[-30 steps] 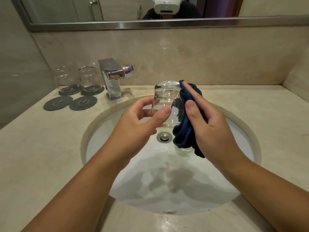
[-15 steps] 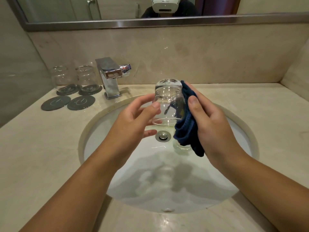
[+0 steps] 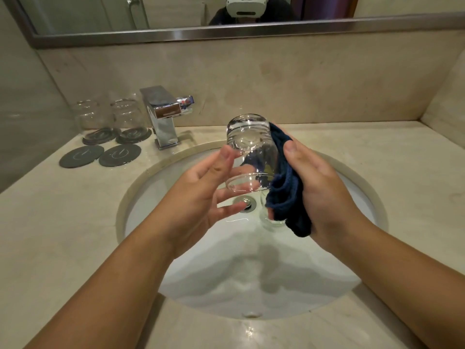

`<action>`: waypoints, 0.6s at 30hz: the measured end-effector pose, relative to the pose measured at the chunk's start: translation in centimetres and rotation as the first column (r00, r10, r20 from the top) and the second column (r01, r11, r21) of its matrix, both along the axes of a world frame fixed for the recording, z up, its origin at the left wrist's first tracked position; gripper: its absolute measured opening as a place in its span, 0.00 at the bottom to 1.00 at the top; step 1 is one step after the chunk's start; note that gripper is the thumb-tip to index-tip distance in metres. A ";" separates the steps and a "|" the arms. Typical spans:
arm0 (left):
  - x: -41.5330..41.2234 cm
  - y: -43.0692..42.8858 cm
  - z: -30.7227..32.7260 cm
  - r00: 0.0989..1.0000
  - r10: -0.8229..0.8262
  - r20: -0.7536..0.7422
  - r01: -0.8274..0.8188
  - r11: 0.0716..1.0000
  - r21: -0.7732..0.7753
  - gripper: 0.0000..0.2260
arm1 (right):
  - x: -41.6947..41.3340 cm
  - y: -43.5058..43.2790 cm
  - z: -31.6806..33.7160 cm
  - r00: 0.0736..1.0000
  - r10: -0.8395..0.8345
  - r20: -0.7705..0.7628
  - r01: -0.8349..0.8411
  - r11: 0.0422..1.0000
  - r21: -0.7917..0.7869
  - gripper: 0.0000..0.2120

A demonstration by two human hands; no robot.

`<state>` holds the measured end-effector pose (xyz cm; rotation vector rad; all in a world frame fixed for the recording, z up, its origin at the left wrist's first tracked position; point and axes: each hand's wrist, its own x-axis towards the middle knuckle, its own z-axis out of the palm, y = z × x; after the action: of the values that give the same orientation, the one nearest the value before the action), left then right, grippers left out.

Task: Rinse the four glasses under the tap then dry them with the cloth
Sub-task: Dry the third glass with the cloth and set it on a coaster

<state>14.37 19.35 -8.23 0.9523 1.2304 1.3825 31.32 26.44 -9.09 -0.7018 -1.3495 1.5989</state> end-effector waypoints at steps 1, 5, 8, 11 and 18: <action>0.0 0.0 0.0 0.999 0.010 -0.036 -0.010 1.000 -0.002 0.32 | 0.0 0.1 0.0 1.000 -0.015 -0.012 0.015 1.000 0.010 0.16; -0.3 0.3 -0.3 0.974 0.151 -0.171 -0.141 0.987 0.071 0.29 | 0.3 0.4 0.0 0.996 -0.084 0.028 0.078 0.984 0.157 0.17; -0.2 0.2 -0.2 0.977 0.120 -0.176 -0.108 0.991 0.079 0.24 | 0.4 0.1 0.1 0.989 -0.131 0.073 0.109 0.961 0.256 0.18; 0.0 0.1 -0.2 0.969 0.106 -0.221 -0.092 0.993 0.069 0.21 | 0.3 -0.2 0.0 0.981 -0.147 0.124 0.102 0.944 0.315 0.19; -0.3 -0.2 0.2 1.000 0.013 -0.013 -0.013 1.000 0.024 0.24 | 0.2 0.4 0.2 0.999 -0.029 0.023 0.027 0.994 0.106 0.17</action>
<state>14.06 19.18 -7.99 0.9735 1.2343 1.4062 31.48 26.81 -8.84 -0.6745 -1.4252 1.4894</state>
